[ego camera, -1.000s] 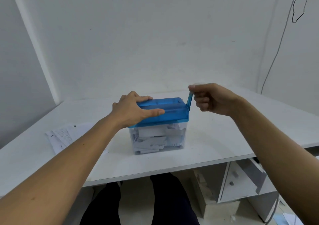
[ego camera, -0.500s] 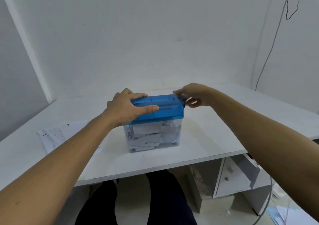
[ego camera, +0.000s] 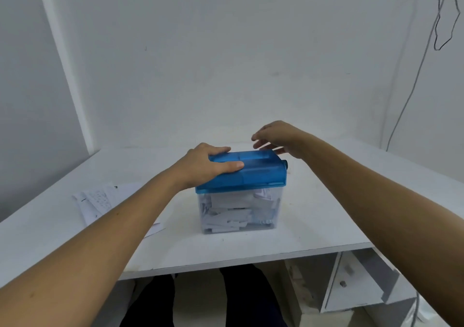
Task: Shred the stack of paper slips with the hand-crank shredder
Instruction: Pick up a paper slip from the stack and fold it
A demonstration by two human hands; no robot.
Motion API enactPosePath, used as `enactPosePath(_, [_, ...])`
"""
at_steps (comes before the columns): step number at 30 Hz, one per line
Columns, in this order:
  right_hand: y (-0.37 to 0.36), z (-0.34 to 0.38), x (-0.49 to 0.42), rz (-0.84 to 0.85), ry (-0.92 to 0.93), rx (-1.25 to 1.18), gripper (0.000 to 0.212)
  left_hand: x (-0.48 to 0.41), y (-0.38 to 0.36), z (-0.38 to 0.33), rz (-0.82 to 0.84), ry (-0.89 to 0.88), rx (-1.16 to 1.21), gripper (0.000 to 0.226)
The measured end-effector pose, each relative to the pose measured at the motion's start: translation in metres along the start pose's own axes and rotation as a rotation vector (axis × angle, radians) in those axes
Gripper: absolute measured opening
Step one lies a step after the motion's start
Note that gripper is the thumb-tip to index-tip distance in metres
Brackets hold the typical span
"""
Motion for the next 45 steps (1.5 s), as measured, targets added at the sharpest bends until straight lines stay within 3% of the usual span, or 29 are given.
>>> enactPosePath(9, [-0.050,0.063,0.030,0.091,0.241,0.065,0.015,0.022,0.042,0.023,-0.314,-0.049,0.131,0.038])
enactPosePath(19, [-0.154,0.119,0.073,0.170,0.506,0.221,0.012,0.101,0.080,0.136,-0.561,0.307,0.137,0.016])
enactPosePath(22, [-0.191,0.119,0.074,0.212,0.494,0.314,0.017,0.110,0.068,0.161,-0.540,0.385,0.059,0.018])
enactPosePath(25, [-0.227,0.102,0.063,0.311,0.345,0.448,0.034,0.120,0.051,0.181,-0.424,0.421,-0.012,0.030])
enactPosePath(28, [-0.256,0.073,0.051,0.273,0.228,0.638,0.063,0.131,0.030,0.192,-0.328,0.383,-0.267,0.039])
enactPosePath(31, [-0.276,0.050,0.043,0.186,0.158,0.648,0.081,0.133,0.021,0.187,-0.263,0.293,-0.476,0.043])
enactPosePath(37, [-0.285,0.024,0.039,0.056,0.164,0.397,0.072,0.132,0.022,0.186,-0.235,0.293,-0.473,0.042])
enactPosePath(45, [-0.277,0.014,0.046,-0.011,0.151,0.042,0.037,0.134,0.022,0.186,-0.254,0.284,-0.469,0.040])
Point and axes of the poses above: each hand's wrist, its own x-axis away from the middle knuckle, its own y-axis out of the back of the hand, z = x × y, the point moved 1 cm from there along -x, towards the middle knuckle, and after that the axes turned 9 degrees about -y, right-handed, at the moved point
